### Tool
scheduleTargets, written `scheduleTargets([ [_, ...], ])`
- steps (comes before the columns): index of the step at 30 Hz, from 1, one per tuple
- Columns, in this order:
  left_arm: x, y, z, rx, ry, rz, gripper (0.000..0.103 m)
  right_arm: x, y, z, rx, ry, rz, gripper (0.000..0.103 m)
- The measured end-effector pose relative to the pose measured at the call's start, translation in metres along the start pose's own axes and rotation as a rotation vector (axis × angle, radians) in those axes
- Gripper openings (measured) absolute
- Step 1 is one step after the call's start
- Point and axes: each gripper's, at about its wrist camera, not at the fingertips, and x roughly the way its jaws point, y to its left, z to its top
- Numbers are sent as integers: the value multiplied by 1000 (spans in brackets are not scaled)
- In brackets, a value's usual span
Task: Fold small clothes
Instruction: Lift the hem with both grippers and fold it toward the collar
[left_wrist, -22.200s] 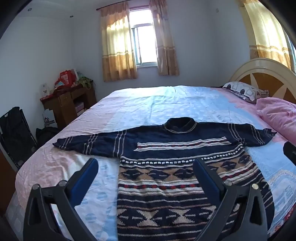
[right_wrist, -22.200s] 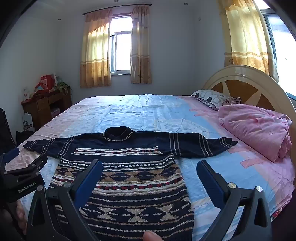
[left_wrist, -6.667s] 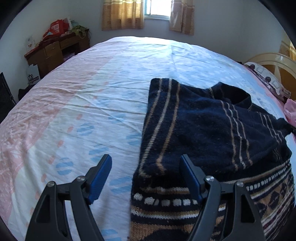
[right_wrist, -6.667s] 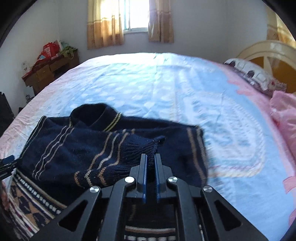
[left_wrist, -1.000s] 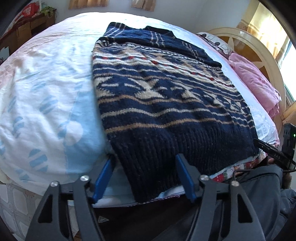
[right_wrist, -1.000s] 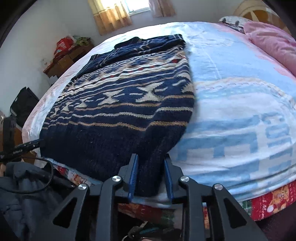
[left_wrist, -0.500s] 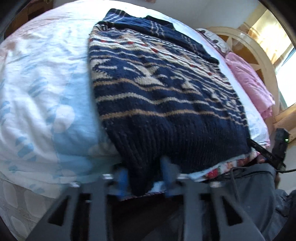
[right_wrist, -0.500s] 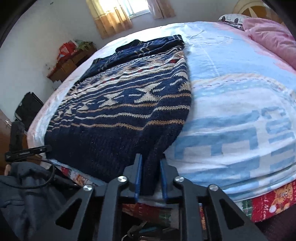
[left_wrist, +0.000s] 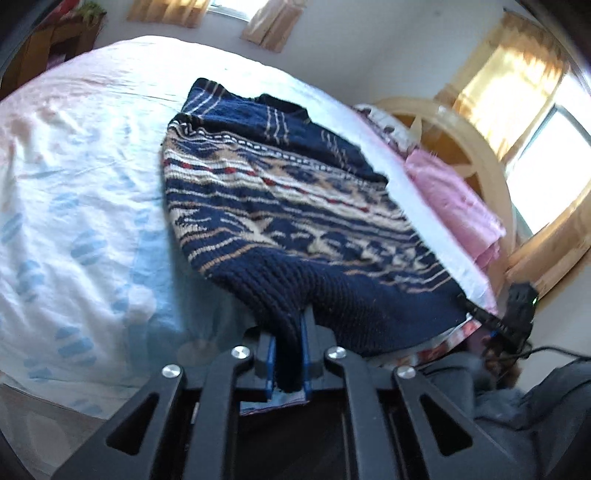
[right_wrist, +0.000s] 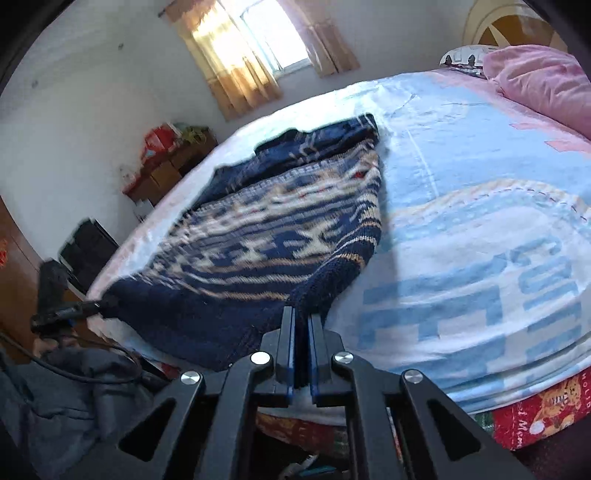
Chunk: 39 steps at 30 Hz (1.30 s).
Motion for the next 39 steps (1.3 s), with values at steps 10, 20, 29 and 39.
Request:
scheduleTargets([
  [10, -15, -18, 19, 81, -86, -23, 10, -9, 1, 20, 5, -109, 38, 5],
  [20, -18, -22, 66, 82, -159, -98, 10, -20, -2, 65, 66, -181, 116, 4],
  [29, 3, -5, 117, 44, -206, -105, 10, 11, 1, 124, 83, -203, 103, 4],
  [39, 42, 24, 181, -12, -206, -95, 10, 63, -3, 196, 95, -185, 101, 4],
])
